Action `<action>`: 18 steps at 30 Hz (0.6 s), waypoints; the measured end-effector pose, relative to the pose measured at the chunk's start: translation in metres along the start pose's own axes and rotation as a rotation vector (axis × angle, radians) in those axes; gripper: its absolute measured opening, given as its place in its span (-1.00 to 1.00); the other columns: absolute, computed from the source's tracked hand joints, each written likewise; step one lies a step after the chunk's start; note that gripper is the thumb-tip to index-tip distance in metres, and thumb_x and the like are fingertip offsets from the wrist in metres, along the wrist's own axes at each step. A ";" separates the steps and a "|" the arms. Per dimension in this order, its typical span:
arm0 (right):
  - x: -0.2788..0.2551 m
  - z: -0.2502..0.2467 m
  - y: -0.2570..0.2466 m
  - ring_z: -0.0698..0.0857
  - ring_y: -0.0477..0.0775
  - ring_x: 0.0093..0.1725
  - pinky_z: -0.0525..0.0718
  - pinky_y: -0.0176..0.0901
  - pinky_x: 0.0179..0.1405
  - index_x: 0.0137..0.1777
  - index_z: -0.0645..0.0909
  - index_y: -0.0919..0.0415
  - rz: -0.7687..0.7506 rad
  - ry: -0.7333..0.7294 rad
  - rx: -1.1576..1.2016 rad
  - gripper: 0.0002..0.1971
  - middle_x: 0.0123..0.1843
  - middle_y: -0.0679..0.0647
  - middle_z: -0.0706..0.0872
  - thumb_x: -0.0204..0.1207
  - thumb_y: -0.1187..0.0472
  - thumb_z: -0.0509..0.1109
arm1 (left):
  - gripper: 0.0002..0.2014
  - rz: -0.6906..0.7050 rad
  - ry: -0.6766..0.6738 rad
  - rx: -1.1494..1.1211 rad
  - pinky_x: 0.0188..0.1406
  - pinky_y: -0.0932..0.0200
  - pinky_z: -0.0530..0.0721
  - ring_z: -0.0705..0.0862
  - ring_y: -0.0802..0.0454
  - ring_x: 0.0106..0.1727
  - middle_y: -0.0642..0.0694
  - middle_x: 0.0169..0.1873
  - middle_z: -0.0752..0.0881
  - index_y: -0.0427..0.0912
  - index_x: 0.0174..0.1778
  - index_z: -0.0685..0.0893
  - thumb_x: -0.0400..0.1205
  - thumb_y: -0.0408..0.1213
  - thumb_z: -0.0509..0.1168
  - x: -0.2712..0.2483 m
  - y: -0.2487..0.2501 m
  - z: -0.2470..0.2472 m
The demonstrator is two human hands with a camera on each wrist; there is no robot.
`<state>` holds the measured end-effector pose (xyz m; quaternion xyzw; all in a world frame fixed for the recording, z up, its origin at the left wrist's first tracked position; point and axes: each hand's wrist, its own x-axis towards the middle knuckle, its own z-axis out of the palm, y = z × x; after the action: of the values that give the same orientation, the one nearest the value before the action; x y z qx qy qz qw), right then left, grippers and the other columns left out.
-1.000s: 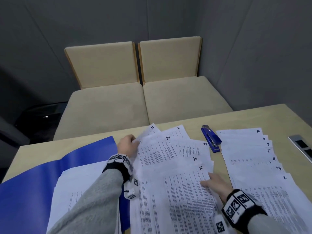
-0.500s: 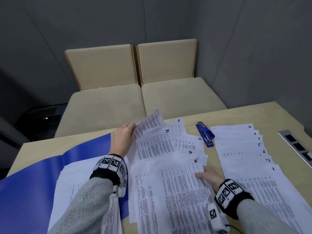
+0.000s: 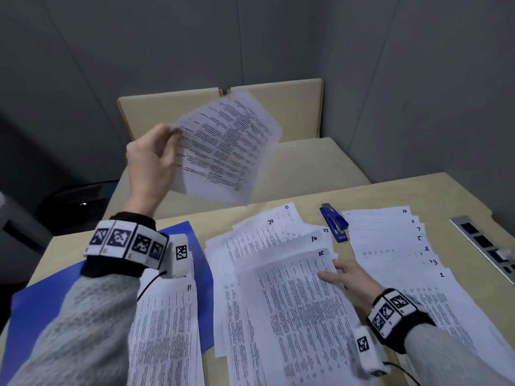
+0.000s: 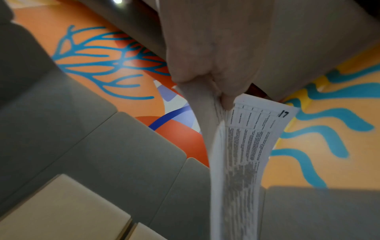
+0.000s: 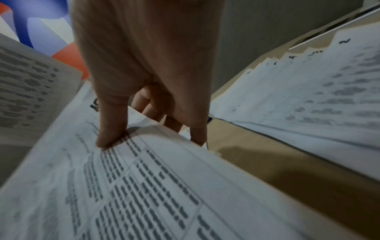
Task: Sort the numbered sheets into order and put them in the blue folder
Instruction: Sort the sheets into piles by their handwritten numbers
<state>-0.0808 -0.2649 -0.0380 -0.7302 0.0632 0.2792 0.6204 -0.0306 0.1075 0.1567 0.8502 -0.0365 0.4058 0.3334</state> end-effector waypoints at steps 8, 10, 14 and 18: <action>-0.022 -0.016 -0.064 0.70 0.16 -0.06 0.64 -0.04 0.11 -0.07 0.73 0.34 -0.241 -0.013 -0.132 -0.67 -0.08 0.18 0.74 0.32 0.06 0.53 | -0.85 -0.393 -0.646 -0.224 -0.33 0.36 0.56 0.64 0.31 -0.37 -0.01 -0.29 0.73 -0.06 -0.19 0.72 0.66 -0.28 0.29 -0.032 -0.020 0.027; -0.019 -0.012 -0.075 0.61 0.09 0.16 0.55 0.01 0.32 -0.04 0.78 0.25 -0.316 0.050 -0.139 -0.72 0.15 0.14 0.62 0.33 0.08 0.56 | -0.86 -0.487 -0.782 -0.282 -0.19 0.19 0.68 0.72 0.02 -0.21 -0.14 -0.18 0.78 -0.13 -0.11 0.74 0.67 -0.25 0.28 -0.050 -0.018 0.038; -0.003 0.005 -0.076 0.51 -0.06 0.38 0.50 0.04 0.41 -0.01 0.79 0.18 -0.306 0.066 -0.188 -0.79 0.37 -0.11 0.48 0.35 0.20 0.59 | -0.70 -0.533 -0.921 -0.366 -0.07 -0.07 0.65 0.68 -0.08 -0.16 -0.28 -0.10 0.77 -0.32 0.02 0.75 0.64 -0.13 0.31 -0.078 -0.025 0.055; 0.004 0.022 -0.072 0.79 0.15 0.04 0.68 0.15 0.23 -0.08 0.76 0.29 -0.162 0.002 -0.075 -0.90 0.03 0.15 0.82 0.42 0.34 0.50 | -0.68 -0.522 -0.997 -0.359 -0.26 0.14 0.55 0.60 0.08 -0.33 -0.08 -0.31 0.68 -0.27 -0.06 0.75 0.63 -0.04 0.32 -0.092 -0.030 0.062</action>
<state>-0.0533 -0.2276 0.0209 -0.7559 -0.0058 0.2295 0.6131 -0.0404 0.0747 0.0470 0.8495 -0.0465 -0.1506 0.5034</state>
